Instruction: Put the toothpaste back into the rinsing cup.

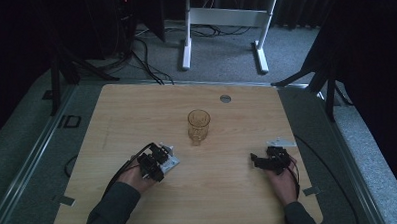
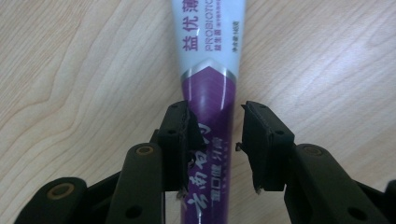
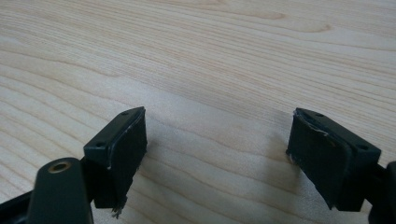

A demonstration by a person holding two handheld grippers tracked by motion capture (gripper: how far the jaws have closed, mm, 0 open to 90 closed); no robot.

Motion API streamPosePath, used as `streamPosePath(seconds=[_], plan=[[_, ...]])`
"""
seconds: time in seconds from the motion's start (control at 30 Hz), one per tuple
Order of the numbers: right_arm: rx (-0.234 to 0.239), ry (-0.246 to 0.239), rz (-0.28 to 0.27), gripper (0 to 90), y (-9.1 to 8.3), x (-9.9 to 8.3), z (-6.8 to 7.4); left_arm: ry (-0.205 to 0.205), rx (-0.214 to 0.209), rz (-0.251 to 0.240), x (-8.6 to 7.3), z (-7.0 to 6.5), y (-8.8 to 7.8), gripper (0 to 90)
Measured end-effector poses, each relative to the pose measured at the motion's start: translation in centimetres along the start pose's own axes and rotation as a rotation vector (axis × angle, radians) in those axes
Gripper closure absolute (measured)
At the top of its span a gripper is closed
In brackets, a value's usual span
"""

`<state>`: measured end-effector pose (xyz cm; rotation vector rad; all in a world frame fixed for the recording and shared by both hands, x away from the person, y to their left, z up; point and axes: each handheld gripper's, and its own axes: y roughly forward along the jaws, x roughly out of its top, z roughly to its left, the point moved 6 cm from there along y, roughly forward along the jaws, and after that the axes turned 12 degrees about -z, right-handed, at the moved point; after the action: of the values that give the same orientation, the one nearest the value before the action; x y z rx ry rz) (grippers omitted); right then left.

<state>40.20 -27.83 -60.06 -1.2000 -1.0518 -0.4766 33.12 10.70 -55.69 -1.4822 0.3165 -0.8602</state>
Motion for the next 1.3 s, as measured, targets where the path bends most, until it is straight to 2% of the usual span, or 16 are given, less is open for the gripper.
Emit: streamPosePath(seconds=[0.17, 0.4, 0.53, 0.73, 0.8, 0.9, 1.0, 1.1, 1.3], plan=[[0.0, 0.0, 0.0, 19.5, 0.0, 0.0, 0.0, 0.005, 0.014, 0.027, -0.1, 0.1, 0.5, 61.6], [0.0, 0.0, 0.0, 19.5, 0.0, 0.0, 0.0, -0.013, -0.003, 0.04, -0.3, 0.3, 1.5, 59.5], [0.0, 0.0, 0.0, 19.5, 0.0, 0.0, 0.0, -0.02, -0.019, 0.044, -0.3, 0.4, 1.8, 59.0], [0.0, 0.0, 0.0, 19.5, 0.0, 0.0, 0.0, -0.073, -0.058, 0.026, -0.3, 0.8, 2.2, 58.4], [0.0, 0.0, 0.0, 19.5, 0.0, 0.0, 0.0, -0.075, -0.07, 0.028, -0.4, 0.9, 2.2, 58.5], [0.0, 0.0, 0.0, 19.5, 0.0, 0.0, 0.0, -0.095, -0.087, 0.028, -0.4, 1.1, 2.2, 61.4], [0.0, 0.0, 0.0, 19.5, 0.0, 0.0, 0.0, -0.088, -0.086, 0.026, -0.4, 1.1, 2.1, 64.1], [0.0, 0.0, 0.0, 19.5, 0.0, 0.0, 0.0, -0.096, -0.082, -0.006, -0.4, 1.2, 1.8, 69.7], [0.0, 0.0, 0.0, 19.5, 0.0, 0.0, 0.0, -0.09, -0.083, -0.012, -0.8, 1.3, 1.5, 72.1]])
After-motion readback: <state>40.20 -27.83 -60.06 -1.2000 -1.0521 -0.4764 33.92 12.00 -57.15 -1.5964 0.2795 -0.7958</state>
